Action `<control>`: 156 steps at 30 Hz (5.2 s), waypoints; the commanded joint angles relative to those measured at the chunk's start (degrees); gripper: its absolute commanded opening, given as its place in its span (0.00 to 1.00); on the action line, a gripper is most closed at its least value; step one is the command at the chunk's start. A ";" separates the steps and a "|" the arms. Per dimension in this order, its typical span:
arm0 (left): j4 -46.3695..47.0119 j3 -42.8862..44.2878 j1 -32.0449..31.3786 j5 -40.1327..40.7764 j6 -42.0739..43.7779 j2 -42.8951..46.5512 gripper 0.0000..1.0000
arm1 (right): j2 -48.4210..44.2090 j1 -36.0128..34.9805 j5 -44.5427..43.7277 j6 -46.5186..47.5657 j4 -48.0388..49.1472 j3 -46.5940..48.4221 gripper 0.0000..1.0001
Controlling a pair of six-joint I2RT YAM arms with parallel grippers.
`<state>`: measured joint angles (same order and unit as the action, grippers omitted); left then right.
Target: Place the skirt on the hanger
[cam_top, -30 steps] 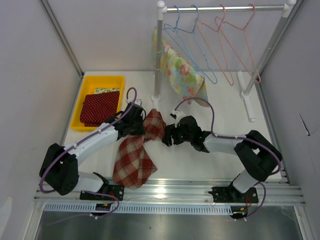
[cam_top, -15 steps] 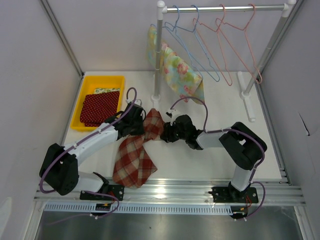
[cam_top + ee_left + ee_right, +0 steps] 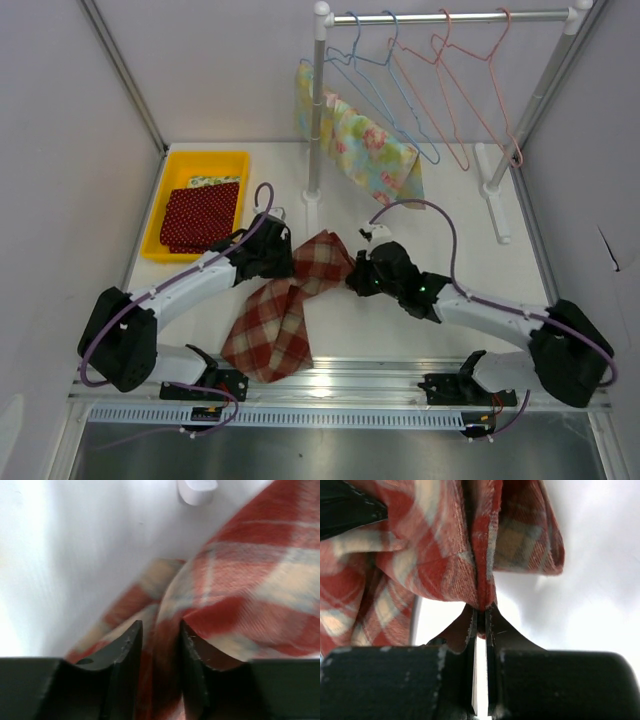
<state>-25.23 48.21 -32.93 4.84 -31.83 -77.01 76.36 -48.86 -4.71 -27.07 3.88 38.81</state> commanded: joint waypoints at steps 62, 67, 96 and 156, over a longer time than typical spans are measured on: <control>124.11 -24.30 -56.72 57.39 69.45 -12.73 0.68 | -6.31 0.79 8.75 -25.58 -27.70 21.05 0.00; 124.20 -24.74 -56.20 56.33 69.11 -11.58 0.63 | -6.05 0.61 8.67 -25.58 -27.52 20.69 0.00; 80.17 -28.08 -49.60 38.05 41.50 8.90 0.69 | -4.02 3.42 9.63 -25.58 -27.61 23.94 0.00; 70.33 -23.95 -40.55 40.95 37.90 11.80 0.00 | -22.47 8.61 -0.65 -28.38 -32.71 0.94 0.59</control>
<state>46.44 21.65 -74.35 47.11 8.78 -65.93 56.03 -40.99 -4.93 -53.34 -28.42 44.99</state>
